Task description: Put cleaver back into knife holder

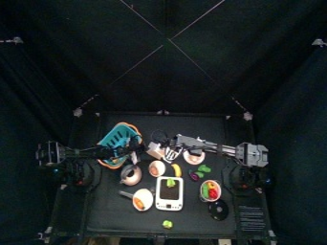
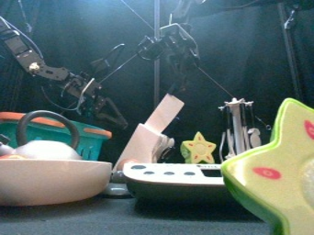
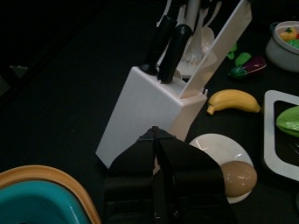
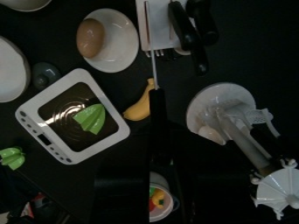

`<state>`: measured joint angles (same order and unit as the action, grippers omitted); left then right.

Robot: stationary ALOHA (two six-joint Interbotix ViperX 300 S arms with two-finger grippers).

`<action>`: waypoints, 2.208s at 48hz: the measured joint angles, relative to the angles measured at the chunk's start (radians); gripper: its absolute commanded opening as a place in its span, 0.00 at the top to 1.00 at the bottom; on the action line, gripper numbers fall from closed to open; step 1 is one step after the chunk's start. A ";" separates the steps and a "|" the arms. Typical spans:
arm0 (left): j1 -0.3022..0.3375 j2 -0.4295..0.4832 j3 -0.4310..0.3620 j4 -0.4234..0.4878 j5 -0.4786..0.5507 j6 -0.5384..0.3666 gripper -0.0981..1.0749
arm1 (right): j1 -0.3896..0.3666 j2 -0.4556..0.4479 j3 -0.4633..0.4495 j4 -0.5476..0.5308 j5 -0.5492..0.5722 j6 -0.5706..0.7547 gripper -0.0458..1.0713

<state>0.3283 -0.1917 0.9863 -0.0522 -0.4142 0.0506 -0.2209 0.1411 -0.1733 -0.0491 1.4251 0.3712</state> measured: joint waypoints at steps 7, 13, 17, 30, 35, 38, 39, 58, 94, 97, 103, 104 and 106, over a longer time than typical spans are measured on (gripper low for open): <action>0.002 -0.049 0.032 0.008 -0.009 0.000 0.60 | -0.005 0.018 -0.011 -0.002 0.000 -0.002 0.49; 0.002 -0.087 0.060 0.011 -0.021 0.000 0.60 | -0.006 0.025 -0.023 -0.005 0.000 -0.002 0.49; 0.000 -0.098 0.067 0.020 -0.023 -0.002 0.60 | -0.006 0.034 -0.035 -0.006 0.000 -0.002 0.49; -0.002 -0.106 0.071 0.037 -0.025 0.000 0.60 | -0.008 0.078 -0.081 -0.008 0.002 -0.026 0.49; -0.002 -0.106 0.071 0.037 -0.023 0.000 0.60 | -0.008 0.094 -0.095 -0.009 0.003 -0.043 0.49; -0.002 -0.106 0.071 0.037 -0.025 0.000 0.60 | -0.008 0.101 -0.103 -0.009 0.003 -0.046 0.49; -0.002 -0.106 0.071 0.037 -0.025 0.000 0.60 | -0.009 0.104 -0.106 -0.009 0.005 -0.046 0.49; -0.003 -0.104 0.071 0.040 -0.025 0.000 0.60 | -0.018 0.140 -0.137 -0.034 0.005 -0.049 0.48; -0.003 -0.106 0.071 0.040 -0.025 0.000 0.60 | -0.018 0.144 -0.146 -0.034 -0.018 -0.069 0.29; -0.003 -0.104 0.071 0.040 -0.025 0.000 0.60 | -0.018 0.144 -0.147 -0.034 -0.018 -0.069 0.29; -0.003 -0.106 0.071 0.040 -0.025 0.000 0.60 | -0.018 0.144 -0.146 -0.040 -0.018 -0.071 0.29; -0.003 -0.106 0.071 0.040 -0.025 0.000 0.60 | -0.018 0.144 -0.149 -0.043 -0.020 -0.071 0.29; -0.003 -0.106 0.071 0.040 -0.025 0.000 0.60 | -0.018 0.144 -0.150 -0.046 -0.018 -0.071 0.29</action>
<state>0.3252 -0.2976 1.0569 -0.0123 -0.4387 0.0506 -0.2393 0.2853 -0.3237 -0.0951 1.4067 0.3007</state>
